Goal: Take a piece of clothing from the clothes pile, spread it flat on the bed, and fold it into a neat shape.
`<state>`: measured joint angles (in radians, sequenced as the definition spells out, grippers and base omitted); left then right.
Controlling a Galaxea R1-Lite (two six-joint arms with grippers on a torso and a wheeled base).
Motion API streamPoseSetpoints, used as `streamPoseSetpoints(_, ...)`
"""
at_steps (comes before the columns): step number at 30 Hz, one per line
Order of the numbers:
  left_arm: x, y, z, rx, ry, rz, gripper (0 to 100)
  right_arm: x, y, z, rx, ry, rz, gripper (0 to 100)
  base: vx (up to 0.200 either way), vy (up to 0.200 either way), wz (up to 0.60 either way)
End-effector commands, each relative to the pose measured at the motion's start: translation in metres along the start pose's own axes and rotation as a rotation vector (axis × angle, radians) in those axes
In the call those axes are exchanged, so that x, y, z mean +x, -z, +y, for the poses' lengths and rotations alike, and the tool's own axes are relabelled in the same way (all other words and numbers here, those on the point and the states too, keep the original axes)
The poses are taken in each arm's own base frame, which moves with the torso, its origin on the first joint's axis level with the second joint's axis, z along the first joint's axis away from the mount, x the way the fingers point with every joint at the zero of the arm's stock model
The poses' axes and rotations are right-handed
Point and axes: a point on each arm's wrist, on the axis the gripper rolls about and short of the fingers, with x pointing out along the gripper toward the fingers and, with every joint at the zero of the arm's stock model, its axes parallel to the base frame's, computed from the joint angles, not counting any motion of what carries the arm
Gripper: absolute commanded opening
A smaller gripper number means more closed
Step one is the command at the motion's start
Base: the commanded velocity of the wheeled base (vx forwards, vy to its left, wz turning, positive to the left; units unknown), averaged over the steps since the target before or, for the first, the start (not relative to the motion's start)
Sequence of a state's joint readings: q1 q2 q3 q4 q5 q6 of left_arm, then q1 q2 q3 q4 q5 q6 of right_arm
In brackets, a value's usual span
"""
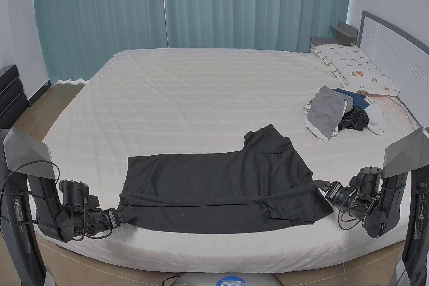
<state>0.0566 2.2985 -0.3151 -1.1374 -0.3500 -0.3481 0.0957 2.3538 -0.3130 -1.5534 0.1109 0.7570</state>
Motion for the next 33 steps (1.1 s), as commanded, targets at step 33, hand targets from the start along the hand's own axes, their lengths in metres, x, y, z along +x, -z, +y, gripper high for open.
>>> streamPoseSetpoints(33, -0.005, -0.002, -0.002, -0.044, -0.064, -0.033, 0, -0.036, 0.038, -0.009, 0.048, 0.166, 0.195, 100, 0.000, 0.000, 0.00)
